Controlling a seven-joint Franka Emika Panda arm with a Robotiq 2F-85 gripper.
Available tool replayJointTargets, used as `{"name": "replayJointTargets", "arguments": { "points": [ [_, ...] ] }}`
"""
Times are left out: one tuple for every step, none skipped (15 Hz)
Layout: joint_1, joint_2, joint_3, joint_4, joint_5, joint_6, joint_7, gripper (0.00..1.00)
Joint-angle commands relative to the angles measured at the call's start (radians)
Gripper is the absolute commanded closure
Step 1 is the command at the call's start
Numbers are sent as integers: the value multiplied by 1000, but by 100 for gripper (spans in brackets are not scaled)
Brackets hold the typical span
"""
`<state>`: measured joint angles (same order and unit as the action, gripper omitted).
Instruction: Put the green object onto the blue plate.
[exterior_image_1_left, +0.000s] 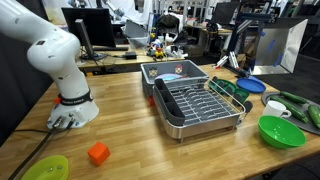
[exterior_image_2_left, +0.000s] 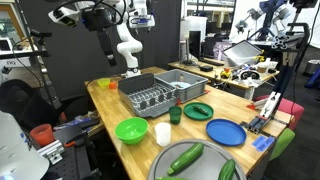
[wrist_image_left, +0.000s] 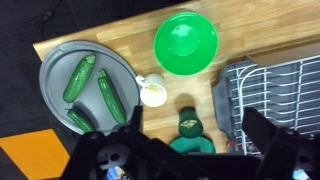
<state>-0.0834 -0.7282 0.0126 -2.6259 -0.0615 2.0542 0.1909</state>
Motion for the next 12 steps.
{"name": "replayJointTargets", "arguments": {
  "points": [
    [-68, 117, -41, 18, -43, 100, -1, 0],
    [-98, 167, -45, 38, -56, 98, 26, 0],
    [-69, 94, -48, 4, -32, 81, -3, 0],
    [-80, 120, -54, 7, -35, 90, -4, 0],
    [-77, 126, -54, 10, -34, 90, -4, 0],
    [-73, 118, -50, 11, -34, 89, -3, 0],
    [-71, 106, -45, 11, -34, 88, -2, 0],
    [-70, 99, -44, 10, -34, 87, -2, 0],
    [-71, 95, -44, 9, -34, 87, -2, 0],
    [-70, 95, -44, 8, -34, 87, -2, 0],
    [-70, 95, -44, 8, -34, 87, -2, 0],
    [-71, 95, -44, 8, -34, 87, -2, 0]
  ]
}}
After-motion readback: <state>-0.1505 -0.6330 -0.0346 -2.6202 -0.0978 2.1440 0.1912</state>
